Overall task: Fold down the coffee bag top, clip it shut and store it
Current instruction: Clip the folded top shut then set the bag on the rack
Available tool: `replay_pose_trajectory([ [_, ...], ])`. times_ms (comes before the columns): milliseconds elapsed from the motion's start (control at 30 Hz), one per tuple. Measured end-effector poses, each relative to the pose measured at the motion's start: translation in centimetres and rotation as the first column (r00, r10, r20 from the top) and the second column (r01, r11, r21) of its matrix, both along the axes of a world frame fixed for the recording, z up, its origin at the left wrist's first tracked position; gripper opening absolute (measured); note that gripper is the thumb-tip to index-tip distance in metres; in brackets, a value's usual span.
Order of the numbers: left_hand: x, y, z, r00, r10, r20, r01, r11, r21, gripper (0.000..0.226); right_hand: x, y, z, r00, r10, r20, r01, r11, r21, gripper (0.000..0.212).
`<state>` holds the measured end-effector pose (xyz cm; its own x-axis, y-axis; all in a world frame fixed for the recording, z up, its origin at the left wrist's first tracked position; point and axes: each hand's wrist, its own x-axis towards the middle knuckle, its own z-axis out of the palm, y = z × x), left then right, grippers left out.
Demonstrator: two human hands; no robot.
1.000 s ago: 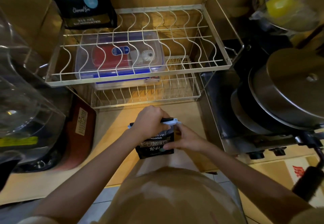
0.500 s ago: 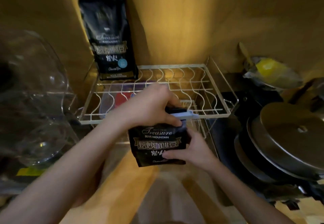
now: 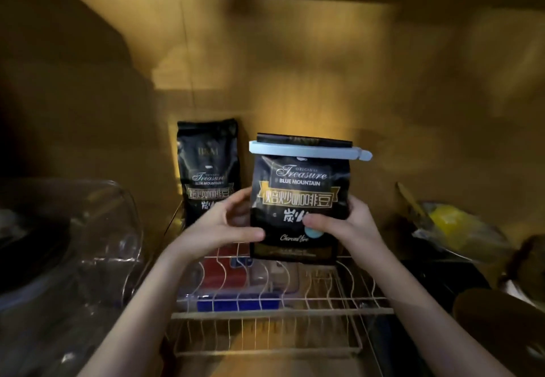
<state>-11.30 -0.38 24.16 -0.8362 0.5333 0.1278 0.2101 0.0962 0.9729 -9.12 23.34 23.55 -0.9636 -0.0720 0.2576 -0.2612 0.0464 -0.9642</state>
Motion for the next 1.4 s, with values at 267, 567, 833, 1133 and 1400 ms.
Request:
replay_pose_trajectory([
  [267, -4.8, 1.9, -2.7, 0.957, 0.279, -0.075, -0.267, 0.953, 0.141, 0.051, -6.6, -0.7, -0.7, 0.999, -0.019, 0.034, 0.019, 1.0, 0.0, 0.071],
  [567, -7.9, 3.8, -6.6, 0.92, 0.388, -0.061, -0.388, 0.921, 0.007, 0.062, -10.6, -0.6, -5.5, 0.993, 0.005, 0.12, -0.002, 1.0, -0.022, 0.047],
  [833, -8.4, 6.1, -8.3, 0.825, 0.542, -0.163, -0.549, 0.836, 0.004, 0.061, -12.2, -1.6, -7.3, 0.992, -0.067, 0.105, 0.068, 0.998, -0.006, 0.039],
  [1133, -8.0, 7.4, -8.9, 0.736, 0.627, -0.257, -0.63, 0.773, 0.08, 0.069, -12.0, -2.3, -7.8, 0.986, -0.118, 0.117, 0.121, 0.992, -0.02, 0.049],
  [1400, -7.1, 8.0, -7.2, 0.514, 0.515, -0.686, -0.755, 0.651, -0.077, 0.073, -11.2, -2.6, -6.5, 0.987, -0.096, 0.128, 0.082, 0.991, 0.11, 0.048],
])
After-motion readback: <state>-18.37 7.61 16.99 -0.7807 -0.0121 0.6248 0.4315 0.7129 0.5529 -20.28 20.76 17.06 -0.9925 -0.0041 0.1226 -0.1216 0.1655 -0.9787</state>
